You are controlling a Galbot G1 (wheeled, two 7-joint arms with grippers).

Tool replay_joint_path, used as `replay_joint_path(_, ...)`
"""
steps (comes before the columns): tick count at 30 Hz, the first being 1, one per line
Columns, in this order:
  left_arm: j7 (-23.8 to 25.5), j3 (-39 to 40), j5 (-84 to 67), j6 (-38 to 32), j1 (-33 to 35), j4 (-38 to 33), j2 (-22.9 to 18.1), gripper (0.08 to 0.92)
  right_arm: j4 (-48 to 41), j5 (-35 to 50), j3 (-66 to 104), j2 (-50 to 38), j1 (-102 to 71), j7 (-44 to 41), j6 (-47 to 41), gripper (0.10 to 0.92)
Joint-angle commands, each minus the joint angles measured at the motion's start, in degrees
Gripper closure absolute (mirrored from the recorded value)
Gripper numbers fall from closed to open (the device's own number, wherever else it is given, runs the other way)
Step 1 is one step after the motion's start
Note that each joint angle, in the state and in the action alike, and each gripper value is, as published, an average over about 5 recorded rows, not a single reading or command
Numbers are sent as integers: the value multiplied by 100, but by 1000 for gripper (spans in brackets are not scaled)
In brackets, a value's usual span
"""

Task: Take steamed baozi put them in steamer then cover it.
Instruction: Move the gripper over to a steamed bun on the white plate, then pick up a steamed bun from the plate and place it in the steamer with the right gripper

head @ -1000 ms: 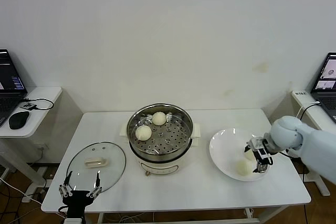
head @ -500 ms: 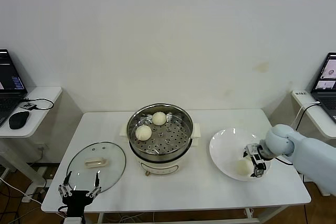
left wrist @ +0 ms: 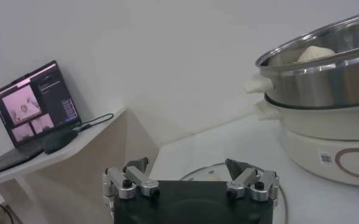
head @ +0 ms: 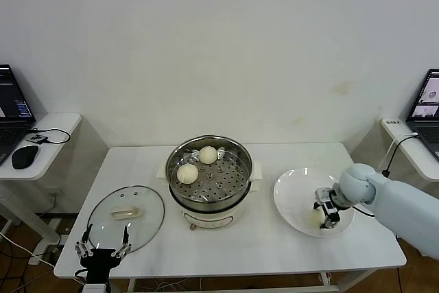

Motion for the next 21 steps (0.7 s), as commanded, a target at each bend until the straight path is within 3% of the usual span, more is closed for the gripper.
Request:
replay_joint_path(1, -3, -9, -6, -2, 9, -18, 10, 177, 55, 114, 34, -64, 226, -139, 22, 442)
replay_joint_path(12, 11, 10, -27, 8, 0, -100, 44, 177, 327, 1082, -451, -216, 2349, -356, 2, 448)
replay_joint_path(21, 9, 30, -35, 6, -8, -133, 39, 177, 135, 1926, -1538, 956, 4302, -245, -76, 447)
